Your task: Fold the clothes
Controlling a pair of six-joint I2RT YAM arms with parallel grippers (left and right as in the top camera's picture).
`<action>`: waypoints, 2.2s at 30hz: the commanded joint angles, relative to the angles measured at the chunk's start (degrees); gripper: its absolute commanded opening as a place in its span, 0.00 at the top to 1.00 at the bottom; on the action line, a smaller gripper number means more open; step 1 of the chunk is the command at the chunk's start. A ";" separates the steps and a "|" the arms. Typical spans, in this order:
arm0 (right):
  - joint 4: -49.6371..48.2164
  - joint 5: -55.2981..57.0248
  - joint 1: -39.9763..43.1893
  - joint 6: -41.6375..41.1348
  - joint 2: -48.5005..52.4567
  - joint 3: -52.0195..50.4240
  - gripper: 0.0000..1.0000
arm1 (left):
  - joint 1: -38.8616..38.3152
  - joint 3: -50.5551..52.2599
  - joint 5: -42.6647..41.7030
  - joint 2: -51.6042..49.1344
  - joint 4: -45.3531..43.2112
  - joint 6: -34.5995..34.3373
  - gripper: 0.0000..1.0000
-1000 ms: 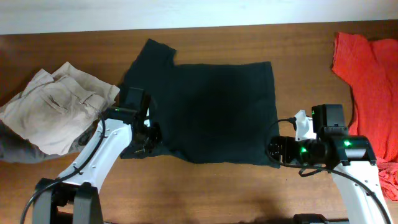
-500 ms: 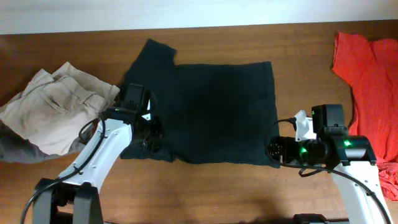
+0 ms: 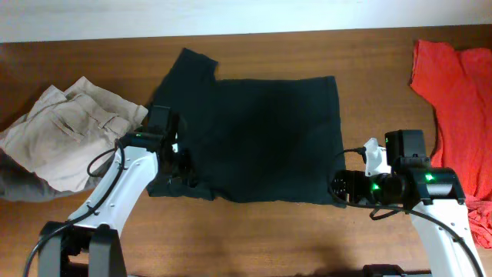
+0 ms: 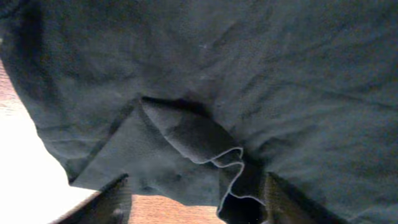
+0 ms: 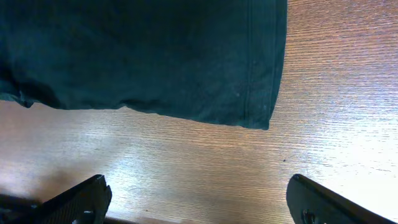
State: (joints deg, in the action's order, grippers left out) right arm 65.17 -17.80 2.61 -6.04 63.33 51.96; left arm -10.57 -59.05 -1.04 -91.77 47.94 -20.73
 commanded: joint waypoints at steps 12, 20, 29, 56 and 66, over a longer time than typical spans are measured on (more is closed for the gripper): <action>0.00 0.52 -0.35 -0.20 0.15 0.66 0.05 | 0.07 1.29 -7.10 -0.17 8.44 1.11 0.99; -0.26 0.52 -0.35 -0.20 0.15 0.66 0.05 | -0.20 6.95 -6.91 -0.76 -1.14 1.11 0.99; -0.63 0.52 -0.35 -0.22 0.15 0.66 0.05 | -1.38 6.97 -7.13 -1.53 -11.41 1.16 0.99; 0.00 0.55 -0.33 -0.98 0.15 0.66 0.04 | 4.55 3.93 1.97 -2.03 -1.70 -3.43 0.89; 0.68 3.45 -0.28 -11.06 13.38 0.66 0.16 | 4.74 5.46 3.87 -3.10 -1.16 -3.43 0.87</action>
State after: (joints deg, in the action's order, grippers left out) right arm 65.67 -15.81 2.61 -13.78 71.37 52.01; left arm -6.17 -54.46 1.56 -94.28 46.74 -23.44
